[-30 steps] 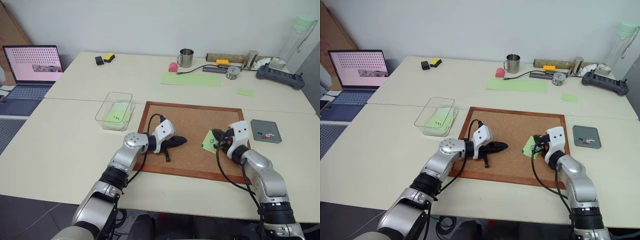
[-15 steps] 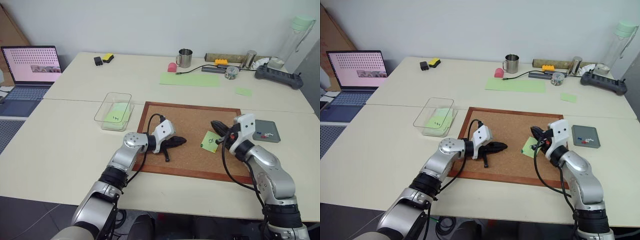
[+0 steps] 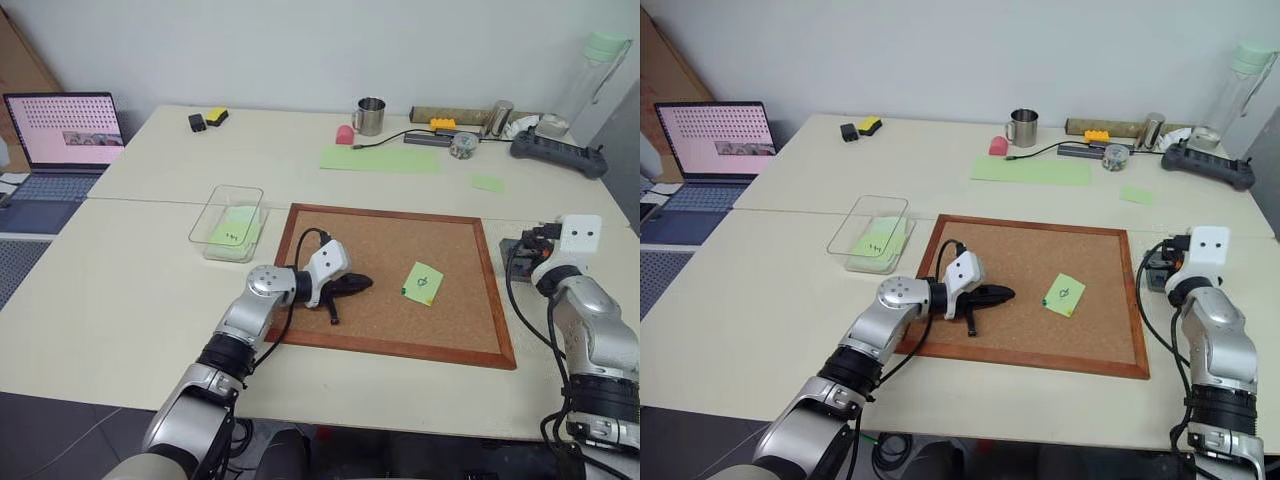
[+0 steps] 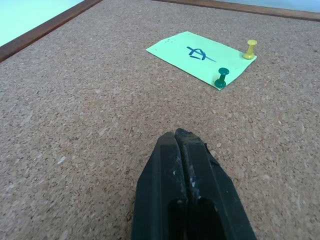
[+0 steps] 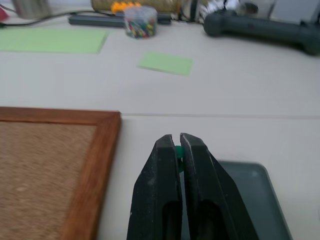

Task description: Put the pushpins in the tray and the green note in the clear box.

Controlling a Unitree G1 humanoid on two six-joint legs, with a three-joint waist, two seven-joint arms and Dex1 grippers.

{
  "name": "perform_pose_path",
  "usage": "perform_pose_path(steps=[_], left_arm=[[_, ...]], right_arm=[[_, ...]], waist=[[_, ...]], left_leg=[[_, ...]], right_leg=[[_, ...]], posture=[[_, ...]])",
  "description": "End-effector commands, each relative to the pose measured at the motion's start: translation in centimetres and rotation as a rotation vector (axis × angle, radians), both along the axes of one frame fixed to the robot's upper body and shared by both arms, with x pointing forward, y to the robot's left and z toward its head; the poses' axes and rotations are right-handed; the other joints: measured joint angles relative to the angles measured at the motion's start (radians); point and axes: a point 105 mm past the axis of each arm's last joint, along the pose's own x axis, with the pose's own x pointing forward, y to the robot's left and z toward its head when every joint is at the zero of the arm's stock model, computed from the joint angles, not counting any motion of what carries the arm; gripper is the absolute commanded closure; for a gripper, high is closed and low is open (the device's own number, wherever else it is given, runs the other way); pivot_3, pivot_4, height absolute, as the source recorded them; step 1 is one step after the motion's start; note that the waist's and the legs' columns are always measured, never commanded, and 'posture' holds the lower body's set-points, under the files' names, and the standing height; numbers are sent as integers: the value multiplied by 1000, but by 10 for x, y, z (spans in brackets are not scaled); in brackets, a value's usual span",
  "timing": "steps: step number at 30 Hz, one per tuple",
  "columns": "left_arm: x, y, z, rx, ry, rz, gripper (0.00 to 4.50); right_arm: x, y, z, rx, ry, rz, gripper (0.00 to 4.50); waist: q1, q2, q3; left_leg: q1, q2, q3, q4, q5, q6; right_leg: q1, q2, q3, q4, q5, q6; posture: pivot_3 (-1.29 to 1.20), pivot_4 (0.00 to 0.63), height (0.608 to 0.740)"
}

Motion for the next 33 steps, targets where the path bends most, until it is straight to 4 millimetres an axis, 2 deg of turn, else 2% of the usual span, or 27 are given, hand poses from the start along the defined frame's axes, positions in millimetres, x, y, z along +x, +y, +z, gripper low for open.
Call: perform_pose_path(steps=[1,2,4,6,16,22,25,30,33], left_arm=[[-5,2,-17,50,45,-4,4500],[-6,3,-17,51,45,-3,4500],[-6,4,-17,51,45,-1,4500],[-6,4,-17,51,45,0,4500],[-6,4,-17,51,44,0,4500],[-6,2,-17,49,42,-3,4500],[-6,2,-17,49,43,-6,4500],[-7,2,-17,52,45,-10,4500],[-7,3,-18,54,45,-10,4500]], right_arm=[[4,-11,9,27,-16,-28,4481],[4,-13,8,31,-10,-32,4481],[4,-15,5,50,-6,-33,3986],[3,-16,5,55,-7,-32,3732],[-6,-16,15,-9,-49,-14,1656],[-17,-8,17,-52,-72,20,1656],[-20,8,25,-28,-116,110,1656],[-37,64,18,-53,-66,432,1656],[-58,103,12,-77,-34,666,1656]], waist=[[0,0,0],[0,1,0],[0,1,0],[0,1,0],[0,1,0],[0,1,0],[0,1,0],[0,1,-1],[0,1,-1]], left_leg=[[0,0,0,0,0,0],[0,0,0,0,0,0],[0,0,0,0,0,0],[0,0,0,0,0,0],[0,0,0,0,0,0],[0,0,0,0,0,0],[0,0,0,0,0,0],[0,0,-1,0,0,0],[0,0,-1,0,0,0]], right_leg=[[0,0,0,0,0,0],[0,0,0,0,0,0],[0,0,0,0,0,0],[0,0,0,0,0,0],[0,0,0,0,0,0],[0,0,0,0,0,0],[0,0,0,0,0,0],[0,0,-1,-1,0,0],[0,0,-1,-1,0,0]], posture=[[0,150,740],[0,150,740],[0,150,740],[0,150,740],[0,150,740],[0,150,740],[0,150,740],[0,150,740],[0,150,740]])
